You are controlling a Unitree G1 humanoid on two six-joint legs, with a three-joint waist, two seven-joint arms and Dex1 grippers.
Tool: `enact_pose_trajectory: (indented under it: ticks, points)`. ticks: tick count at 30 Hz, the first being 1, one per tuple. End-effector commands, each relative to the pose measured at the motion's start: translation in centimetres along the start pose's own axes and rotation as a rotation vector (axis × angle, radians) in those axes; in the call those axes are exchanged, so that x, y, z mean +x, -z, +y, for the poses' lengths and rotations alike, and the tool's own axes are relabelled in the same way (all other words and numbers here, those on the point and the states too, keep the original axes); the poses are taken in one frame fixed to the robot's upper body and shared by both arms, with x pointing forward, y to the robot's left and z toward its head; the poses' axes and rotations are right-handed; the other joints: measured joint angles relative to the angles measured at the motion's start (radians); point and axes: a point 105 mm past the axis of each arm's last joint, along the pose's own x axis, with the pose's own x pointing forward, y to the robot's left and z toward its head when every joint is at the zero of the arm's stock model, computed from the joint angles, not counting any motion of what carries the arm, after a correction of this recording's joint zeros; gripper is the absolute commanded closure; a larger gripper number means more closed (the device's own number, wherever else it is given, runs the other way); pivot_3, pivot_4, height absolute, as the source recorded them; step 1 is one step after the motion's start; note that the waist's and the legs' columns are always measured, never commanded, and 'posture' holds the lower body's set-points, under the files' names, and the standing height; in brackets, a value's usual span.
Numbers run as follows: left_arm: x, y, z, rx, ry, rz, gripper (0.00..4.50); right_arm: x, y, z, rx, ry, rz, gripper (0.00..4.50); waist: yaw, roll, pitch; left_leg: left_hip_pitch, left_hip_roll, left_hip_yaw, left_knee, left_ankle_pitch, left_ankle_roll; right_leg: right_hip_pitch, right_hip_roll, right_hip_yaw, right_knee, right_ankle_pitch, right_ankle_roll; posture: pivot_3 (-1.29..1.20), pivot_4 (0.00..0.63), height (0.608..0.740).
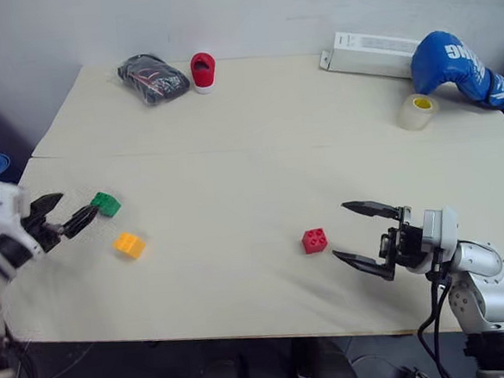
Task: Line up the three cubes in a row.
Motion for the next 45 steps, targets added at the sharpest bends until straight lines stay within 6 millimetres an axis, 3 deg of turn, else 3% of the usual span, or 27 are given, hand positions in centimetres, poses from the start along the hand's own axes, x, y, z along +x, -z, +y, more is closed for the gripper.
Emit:
enact_pose_trajectory:
  ticks: [1,7,11,18,21,24,27,28,31,32,34,36,38,42,45]
  points:
    - [1.2,0.6,1.2,0.041,-0.007,0.057,0.0,-0.3,-0.2,0.3,-0.043,-0.004,-0.034,0.03,-0.003,0.0,0.0,0.0,0.0,0.0,0.0,0.0,0.0,0.0,0.0,0.0,0.0,0.0,0.0,0.0,0.15,0.74]
    - [2.7,1.7,1.9,0.045,-0.015,0.112,0.0,-1.6,0.8,0.9,-0.057,0.003,-0.047,0.03,-0.017,-0.002,0.0,0.0,0.0,0.004,0.0,0.001,0.001,0.0,0.001,-0.003,-0.001,0.0,0.001,0.0,0.15,0.74]
    - [3.1,1.7,1.3,0.02,0.033,0.101,0.85,-3.2,2.0,1.3,-0.057,0.04,-0.036,0.0,-0.016,-0.003,0.0,0.0,0.0,0.005,0.0,0.001,0.002,0.0,0.001,-0.002,-0.001,0.001,0.001,0.0,0.15,0.74]
    - [3.2,2.2,0.8,0.024,0.077,0.132,3.02,-5.3,4.1,2.9,-0.049,0.058,-0.011,0.0,-0.016,-0.003,0.0,0.001,0.0,0.005,0.001,0.003,0.002,0.0,-0.001,-0.001,0.001,0.001,0.001,0.0,0.15,0.74]
    - [3.2,1.3,0.2,0.036,0.126,0.094,3.01,-6.3,4.8,3.3,-0.049,0.069,0.005,0.0,-0.016,-0.003,0.0,0.001,-0.001,0.005,0.001,0.003,0.002,0.0,-0.001,-0.001,0.001,0.001,0.001,0.0,0.15,0.74]
    - [4.0,-3.0,-2.9,0.095,0.319,-0.076,3.01,-7.8,5.3,3.2,-0.051,0.103,0.044,0.0,-0.012,-0.003,0.001,0.001,-0.001,0.005,0.001,0.003,0.002,0.0,-0.002,-0.001,0.001,0.001,0.001,0.0,0.15,0.74]
    - [4.5,-7.0,-8.5,0.171,0.608,-0.153,3.01,-9.7,5.8,3.3,-0.045,0.142,0.1,0.0,0.001,-0.005,0.001,0.0,-0.002,0.003,0.002,0.003,0.003,0.0,-0.004,-0.002,0.001,0.001,0.002,0.0,0.15,0.74]
    - [4.2,-7.8,-11.0,0.185,0.738,-0.153,3.01,-10.4,5.9,3.4,-0.041,0.155,0.122,0.0,0.003,-0.005,0.001,0.0,-0.002,0.003,0.002,0.003,0.003,0.001,-0.003,-0.002,0.001,0.001,0.003,0.0,0.15,0.74]
    - [2.9,-8.9,-16.0,0.226,0.998,-0.16,3.01,-11.5,6.2,3.6,-0.04,0.175,0.159,0.0,0.0,-0.004,0.001,0.001,-0.003,0.004,0.002,0.003,0.003,0.002,-0.004,-0.001,0.0,0.002,0.003,0.0,0.15,0.74]
    - [2.8,-8.9,-18.1,0.26,1.075,-0.149,3.01,-12.1,6.3,3.7,-0.038,0.188,0.174,0.0,-0.004,-0.004,0.001,0.001,-0.003,0.004,0.002,0.003,0.003,0.002,-0.004,-0.001,0.0,0.002,0.003,0.0,0.15,0.74]
    - [3.2,-8.3,-21.5,0.335,1.16,-0.109,3.01,-10.3,4.2,2.7,-0.099,0.128,0.128,0.0,-0.006,-0.003,0.002,0.002,-0.003,0.004,0.002,0.004,0.003,0.004,-0.003,-0.001,0.0,0.002,0.003,0.0,0.15,0.74]
    - [4.1,-6.8,-24.6,0.403,1.214,-0.036,3.01,-9.3,2.7,2.1,-0.13,0.108,0.116,0.0,-0.01,-0.003,0.002,0.002,-0.003,0.004,0.002,0.005,0.002,0.004,-0.003,0.0,0.001,0.002,0.003,0.0,0.15,0.74]
    - [5.8,-4.8,-27.3,0.447,1.205,0.026,3.01,-9.7,2.3,2.2,-0.122,0.13,0.132,0.0,-0.01,-0.003,0.002,0.003,-0.003,0.004,0.002,0.006,0.002,0.004,-0.002,0.0,0.002,0.002,0.003,0.0,0.15,0.74]
    - [7.2,-2.0,-29.4,0.545,1.178,0.079,3.01,-9.8,1.8,2.2,-0.13,0.163,0.128,0.0,0.007,-0.004,0.003,0.002,-0.002,0.003,0.002,0.006,0.002,0.003,-0.001,0.0,0.001,0.002,0.003,0.0,0.15,0.74]
    - [7.5,-0.9,-30.1,0.514,1.174,0.102,3.01,-10.0,1.3,2.6,-0.14,0.179,0.121,0.0,0.012,-0.004,0.002,0.001,-0.002,0.003,0.002,0.005,0.001,0.002,0.0,-0.001,0.0,0.002,0.003,0.0,0.15,0.74]
